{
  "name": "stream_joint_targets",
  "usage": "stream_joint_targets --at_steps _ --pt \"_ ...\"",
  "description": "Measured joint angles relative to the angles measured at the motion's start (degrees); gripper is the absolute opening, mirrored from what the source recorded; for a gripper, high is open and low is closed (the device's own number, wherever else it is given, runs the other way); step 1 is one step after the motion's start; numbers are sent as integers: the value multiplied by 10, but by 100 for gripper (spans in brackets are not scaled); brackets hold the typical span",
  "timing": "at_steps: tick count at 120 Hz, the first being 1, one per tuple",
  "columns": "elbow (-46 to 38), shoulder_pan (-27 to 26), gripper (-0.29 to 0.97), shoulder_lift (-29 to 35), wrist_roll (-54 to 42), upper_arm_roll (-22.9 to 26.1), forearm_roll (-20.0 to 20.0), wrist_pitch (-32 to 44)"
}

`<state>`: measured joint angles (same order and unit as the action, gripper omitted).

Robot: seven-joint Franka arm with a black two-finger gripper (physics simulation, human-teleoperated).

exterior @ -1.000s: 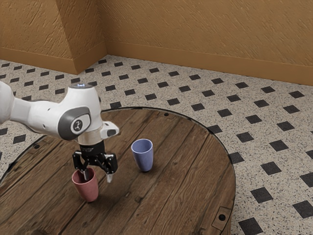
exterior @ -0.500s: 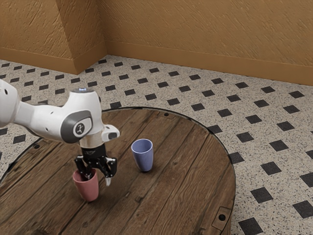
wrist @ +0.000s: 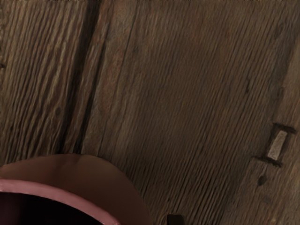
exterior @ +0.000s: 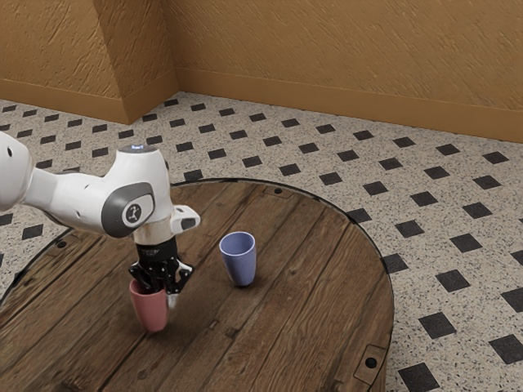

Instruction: Place the left cup onto the right cup

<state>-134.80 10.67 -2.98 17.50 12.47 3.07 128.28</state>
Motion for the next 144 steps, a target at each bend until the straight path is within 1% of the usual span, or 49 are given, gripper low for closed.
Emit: stream_joint_targets --at_steps 23,61,98,119,144 --pt "0 -1 -10 7 14 0 -16 0" --pt "12 0 -10 49 32 0 -50 -6" --pt "115 -17 -10 50 42 4 -99 -64" --pt "152 -38 -10 42 44 6 -113 -93" --pt "187 -63 -10 18 45 11 -118 -109"
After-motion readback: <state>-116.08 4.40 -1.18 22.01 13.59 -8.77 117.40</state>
